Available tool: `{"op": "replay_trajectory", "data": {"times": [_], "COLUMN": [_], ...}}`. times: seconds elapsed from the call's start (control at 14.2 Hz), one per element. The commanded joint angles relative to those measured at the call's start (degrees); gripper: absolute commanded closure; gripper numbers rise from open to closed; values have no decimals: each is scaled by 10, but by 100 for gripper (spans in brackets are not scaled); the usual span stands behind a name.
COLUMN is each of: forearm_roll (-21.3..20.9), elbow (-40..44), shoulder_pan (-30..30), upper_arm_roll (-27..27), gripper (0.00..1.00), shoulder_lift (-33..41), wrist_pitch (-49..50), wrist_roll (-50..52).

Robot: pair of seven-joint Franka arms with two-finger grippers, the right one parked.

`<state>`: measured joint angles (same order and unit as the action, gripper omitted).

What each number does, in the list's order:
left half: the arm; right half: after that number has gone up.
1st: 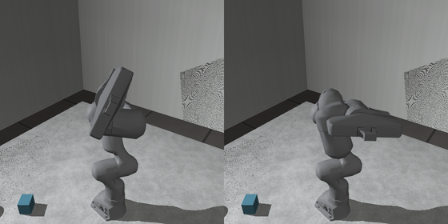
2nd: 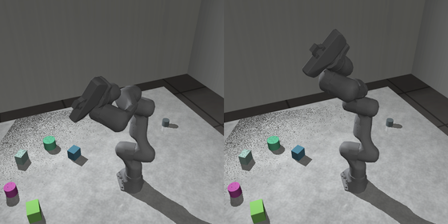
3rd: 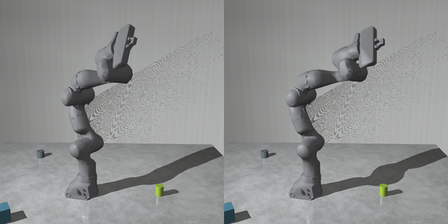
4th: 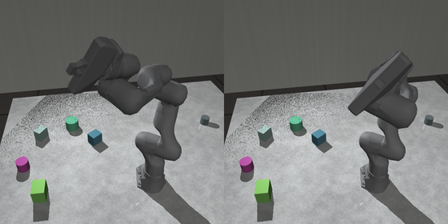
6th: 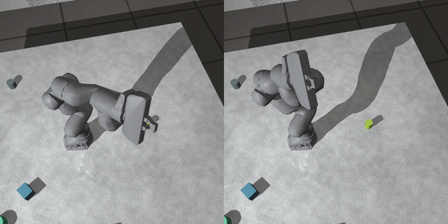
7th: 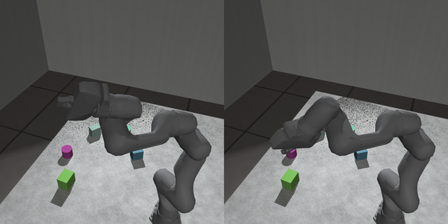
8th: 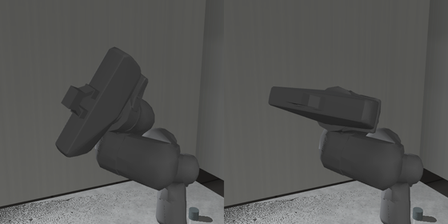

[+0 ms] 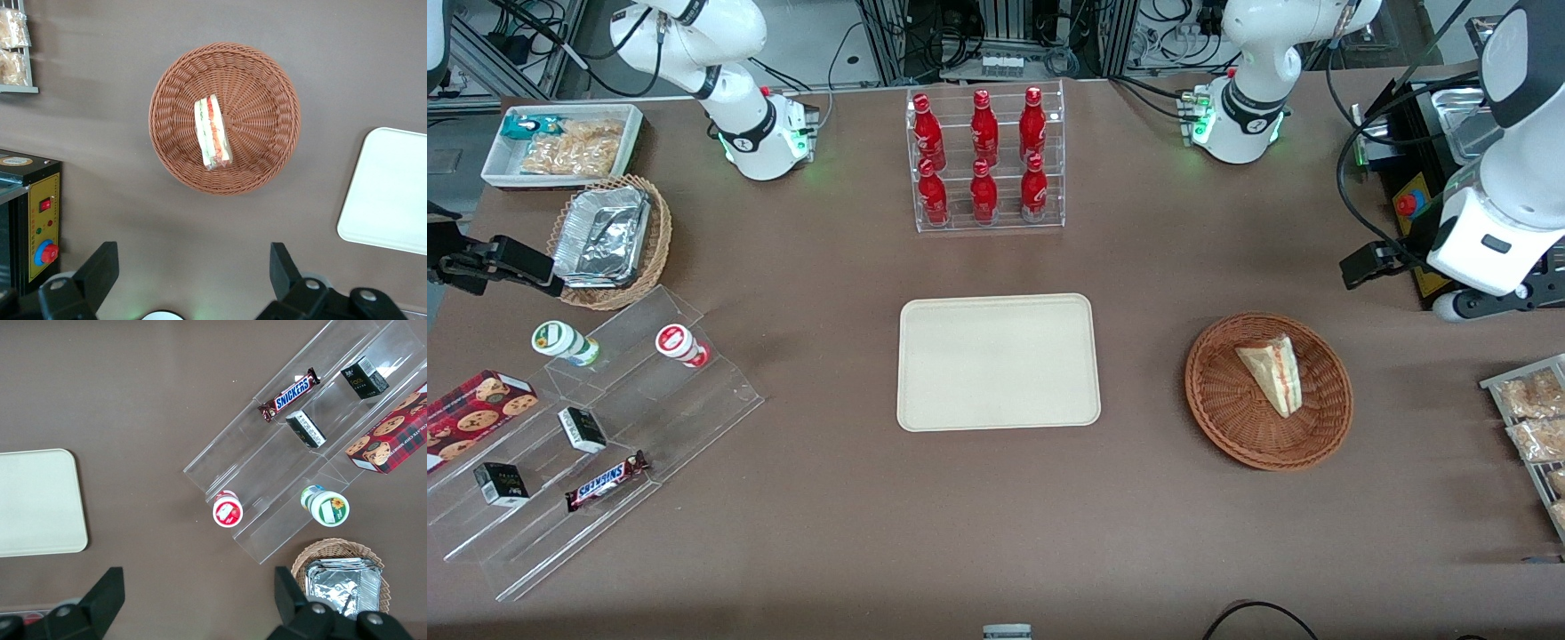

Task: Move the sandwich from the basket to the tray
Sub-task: 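Move the left gripper down over the sandwich in the wicker basket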

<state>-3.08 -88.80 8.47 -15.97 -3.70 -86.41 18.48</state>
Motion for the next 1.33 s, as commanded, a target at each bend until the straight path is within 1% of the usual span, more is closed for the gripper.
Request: {"op": "replay_trajectory", "data": {"times": [0.0,0.28,0.35,0.49,0.7,0.91,1.12,1.26], "forearm_roll": [9,5,10,10,9,9,1,1], "elbow": [-1,-29,-47,-110,-189,-274,-282,-285], "shoulder_pan": [6,2,2,2,3,3,3,3], "upper_arm_roll": [-4,-3,-3,-1,15,16,16,16], "gripper": [0,0,0,0,0,0,0,0], "shoulder_lift": [11,6,4,4,-13,-26,-63,-84], "wrist_pitch": [10,-2,-30,-106,-181,-287,-308,-328], "wrist_roll": [-10,-6,-7,-5,-4,1,100,124]}}
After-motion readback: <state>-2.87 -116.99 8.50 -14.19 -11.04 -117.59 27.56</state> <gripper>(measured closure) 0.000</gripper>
